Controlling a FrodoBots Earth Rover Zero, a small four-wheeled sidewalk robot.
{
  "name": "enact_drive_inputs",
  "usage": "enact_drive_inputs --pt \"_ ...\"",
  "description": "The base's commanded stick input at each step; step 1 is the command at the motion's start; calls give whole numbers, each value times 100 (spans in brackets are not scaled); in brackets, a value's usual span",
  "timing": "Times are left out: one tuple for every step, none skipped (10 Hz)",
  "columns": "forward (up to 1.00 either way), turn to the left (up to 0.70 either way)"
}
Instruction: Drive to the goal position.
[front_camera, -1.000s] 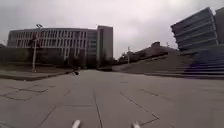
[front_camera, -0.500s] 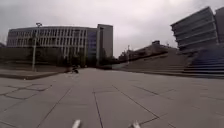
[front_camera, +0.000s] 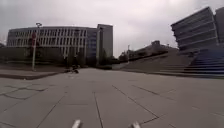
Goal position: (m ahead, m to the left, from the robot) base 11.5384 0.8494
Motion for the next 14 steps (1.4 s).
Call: enact_drive_inputs --pt "85 0" --pt "85 0" --pt "85 0" --pt "85 0" --pt "85 0" --pt "85 0" --pt "85 0" --pt "85 0" --pt "85 0" --pt "85 0" --pt "85 0" --pt "85 0" --pt "85 0" --pt "85 0"
